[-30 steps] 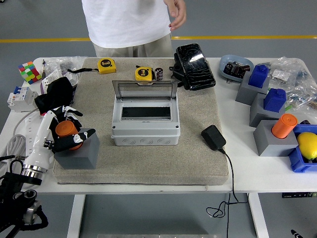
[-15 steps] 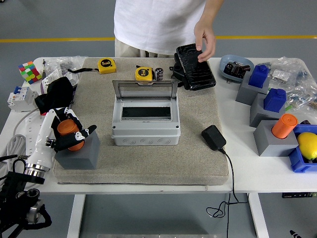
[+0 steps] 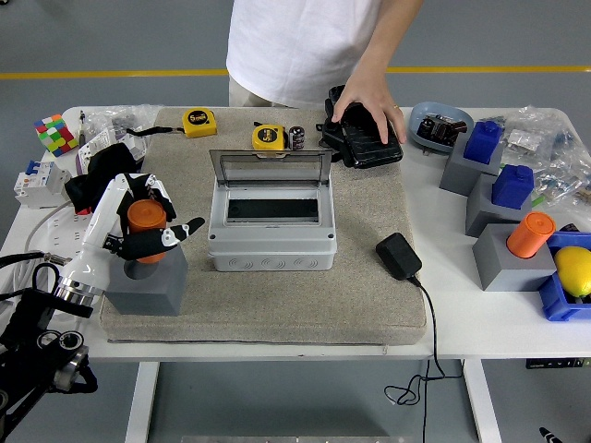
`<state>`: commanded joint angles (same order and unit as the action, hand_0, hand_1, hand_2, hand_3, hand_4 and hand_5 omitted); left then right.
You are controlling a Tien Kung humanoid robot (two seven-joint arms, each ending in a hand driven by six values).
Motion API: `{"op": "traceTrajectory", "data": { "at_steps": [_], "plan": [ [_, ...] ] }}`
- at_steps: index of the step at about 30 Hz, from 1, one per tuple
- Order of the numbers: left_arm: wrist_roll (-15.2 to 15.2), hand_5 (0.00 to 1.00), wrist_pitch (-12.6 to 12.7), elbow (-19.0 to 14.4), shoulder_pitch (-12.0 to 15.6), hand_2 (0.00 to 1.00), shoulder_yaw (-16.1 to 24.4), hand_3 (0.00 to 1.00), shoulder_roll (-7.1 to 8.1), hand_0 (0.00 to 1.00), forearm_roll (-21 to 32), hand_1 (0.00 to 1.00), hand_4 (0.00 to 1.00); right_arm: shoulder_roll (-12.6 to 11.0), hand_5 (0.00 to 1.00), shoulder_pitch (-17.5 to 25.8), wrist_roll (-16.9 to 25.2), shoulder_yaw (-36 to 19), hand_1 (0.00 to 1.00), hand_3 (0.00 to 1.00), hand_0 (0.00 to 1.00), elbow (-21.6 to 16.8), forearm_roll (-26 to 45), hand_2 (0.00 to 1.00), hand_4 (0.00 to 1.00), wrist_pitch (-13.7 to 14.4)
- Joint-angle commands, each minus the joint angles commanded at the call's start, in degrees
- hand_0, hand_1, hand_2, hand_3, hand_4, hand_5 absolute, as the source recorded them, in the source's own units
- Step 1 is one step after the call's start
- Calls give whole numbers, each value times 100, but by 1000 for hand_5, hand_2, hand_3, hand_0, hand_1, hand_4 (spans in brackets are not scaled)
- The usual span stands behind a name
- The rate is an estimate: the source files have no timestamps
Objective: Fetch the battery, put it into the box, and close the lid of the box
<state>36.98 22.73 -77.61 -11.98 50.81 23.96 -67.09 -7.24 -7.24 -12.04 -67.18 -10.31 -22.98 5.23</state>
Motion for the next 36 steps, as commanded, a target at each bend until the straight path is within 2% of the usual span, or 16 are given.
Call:
{"op": "traceTrajectory", "data": {
  "at_steps": [3,5,6,7,11,16,18,23,24,28,29,30,35,36],
  "plan": [
    [0,2,87,-136,-276,225,-96,251,49,7,-575,57,831,1,491,0,4,15,682,582,675,0,8,687,998,3],
    [-9,2,57,-153,-494,225,-227,251,71,7,-908,57,831,0,491,0,6,25,682,582,675,0,10,687,998,7],
    [-58,2,32,-146,-625,226,-318,257,78,2,-1077,53,779,1,490,-1,5,34,681,581,675,0,13,687,998,7],
    [-127,2,19,-134,-728,226,-390,257,80,2,-1222,53,779,1,490,1,7,42,681,581,675,0,16,687,998,8],
    [-517,2,62,-16,-1233,226,-854,257,69,2,-1861,53,779,7,490,-11,14,81,681,581,675,0,48,687,998,16],
    [-1174,2,104,261,-1824,230,-1381,273,-54,2,-2550,48,777,8,490,-24,17,141,681,581,675,0,91,687,998,36],
    [-1393,2,13,388,-2009,239,-1500,303,-127,2,-2695,51,810,10,490,-24,15,164,681,580,675,0,102,686,998,41],
    [-1922,2,-126,692,-2391,239,-1745,303,-345,2,-2985,51,810,16,490,-22,7,211,681,580,675,0,123,686,998,47],
    [-2045,2,-148,754,-2466,254,-1801,357,-395,2,-3058,51,853,18,489,-23,5,225,680,579,675,0,128,686,998,46],
    [-2336,2,-193,907,-2662,254,-1990,357,-545,2,-3184,51,853,24,489,-26,9,261,680,579,675,0,149,686,998,50],
    [-2374,2,-201,941,-2699,254,-2032,357,-581,2,-3195,51,853,25,489,-26,9,270,680,579,675,0,152,686,998,51],
    [-2403,2,-206,966,-2728,267,-2066,434,-608,3,-3205,54,861,25,489,-26,10,277,680,579,674,0,156,686,998,52],
    [-2501,2,-240,1171,-2914,267,-2309,434,-770,3,-3242,54,861,32,489,-31,6,306,680,579,674,0,173,686,998,51],
    [-2502,2,-241,1222,-2956,270,-2375,478,-798,6,-3243,54,863,33,488,-30,6,316,680,579,674,0,179,686,998,50]
  ]
}}
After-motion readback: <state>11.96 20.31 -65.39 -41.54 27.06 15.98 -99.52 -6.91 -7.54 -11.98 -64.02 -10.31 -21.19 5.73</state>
